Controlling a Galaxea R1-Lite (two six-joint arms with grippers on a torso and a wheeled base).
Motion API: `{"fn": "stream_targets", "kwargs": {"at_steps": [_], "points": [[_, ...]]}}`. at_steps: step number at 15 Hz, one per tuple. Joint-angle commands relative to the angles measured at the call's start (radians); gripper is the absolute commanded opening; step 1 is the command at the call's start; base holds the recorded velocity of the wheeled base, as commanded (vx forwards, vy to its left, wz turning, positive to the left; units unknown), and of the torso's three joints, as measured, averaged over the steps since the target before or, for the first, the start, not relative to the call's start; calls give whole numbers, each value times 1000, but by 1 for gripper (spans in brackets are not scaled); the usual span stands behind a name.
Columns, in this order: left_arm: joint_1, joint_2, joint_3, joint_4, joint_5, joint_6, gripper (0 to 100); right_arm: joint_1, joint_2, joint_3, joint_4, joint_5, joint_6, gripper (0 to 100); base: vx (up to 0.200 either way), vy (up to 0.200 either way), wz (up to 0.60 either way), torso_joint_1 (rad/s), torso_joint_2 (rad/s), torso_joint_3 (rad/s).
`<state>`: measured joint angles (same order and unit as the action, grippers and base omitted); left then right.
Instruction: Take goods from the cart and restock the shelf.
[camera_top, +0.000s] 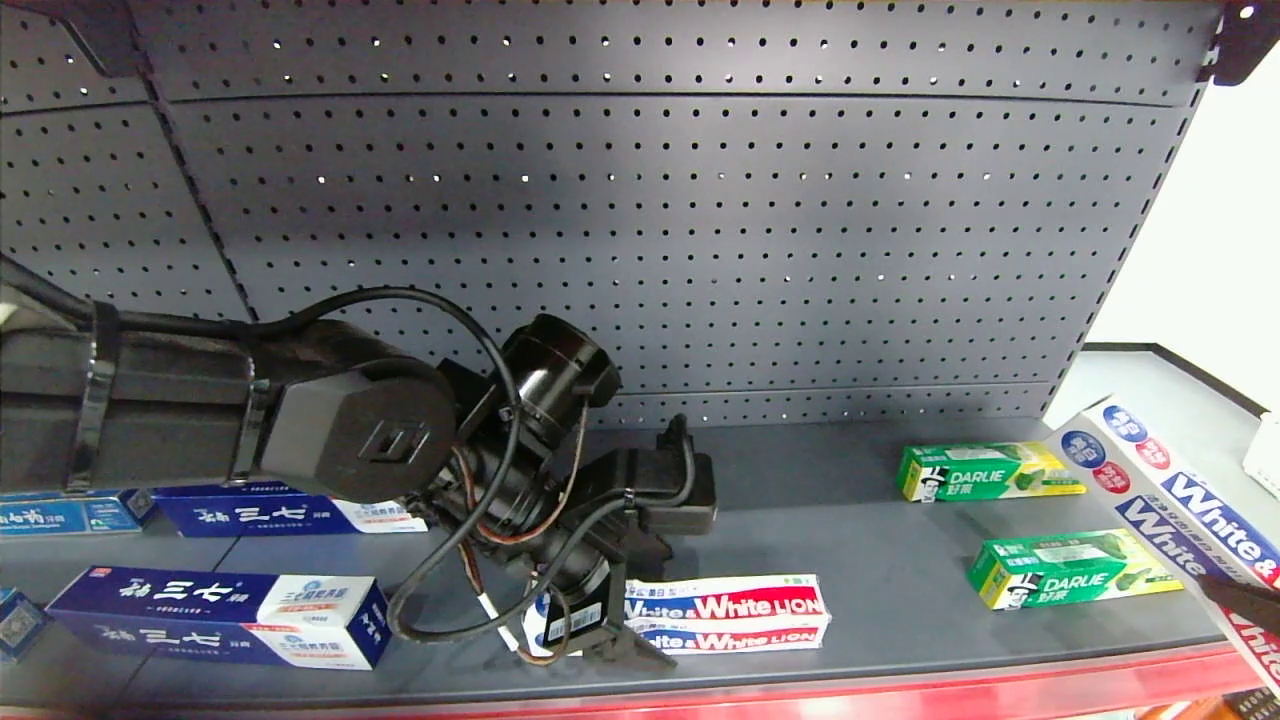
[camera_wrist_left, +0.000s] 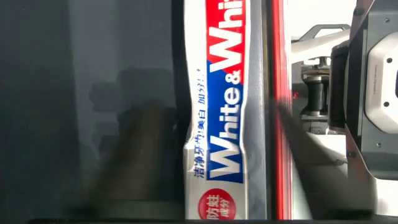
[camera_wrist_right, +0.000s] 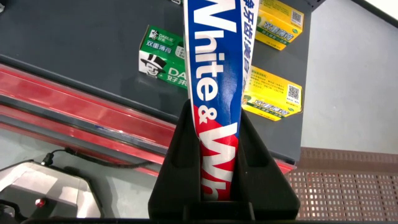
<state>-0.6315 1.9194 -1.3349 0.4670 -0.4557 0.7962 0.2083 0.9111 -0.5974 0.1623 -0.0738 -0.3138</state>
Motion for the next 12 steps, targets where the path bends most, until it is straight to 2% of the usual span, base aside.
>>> {"fn": "stream_targets", "kwargs": {"at_steps": [1, 7, 12], "points": [[-1, 1, 2, 1, -1, 0, 100, 0, 2, -1, 0, 0, -1, 0, 0, 0, 0, 0, 0, 0], [12, -29, -3, 2, -3, -6, 100, 0, 0, 1, 0, 0, 1, 0, 0, 0, 0, 0, 0, 0], [85, -134, 14, 2, -1, -28, 100, 14, 22, -19, -3, 8, 1, 0, 0, 0, 0, 0, 0, 0]]}}
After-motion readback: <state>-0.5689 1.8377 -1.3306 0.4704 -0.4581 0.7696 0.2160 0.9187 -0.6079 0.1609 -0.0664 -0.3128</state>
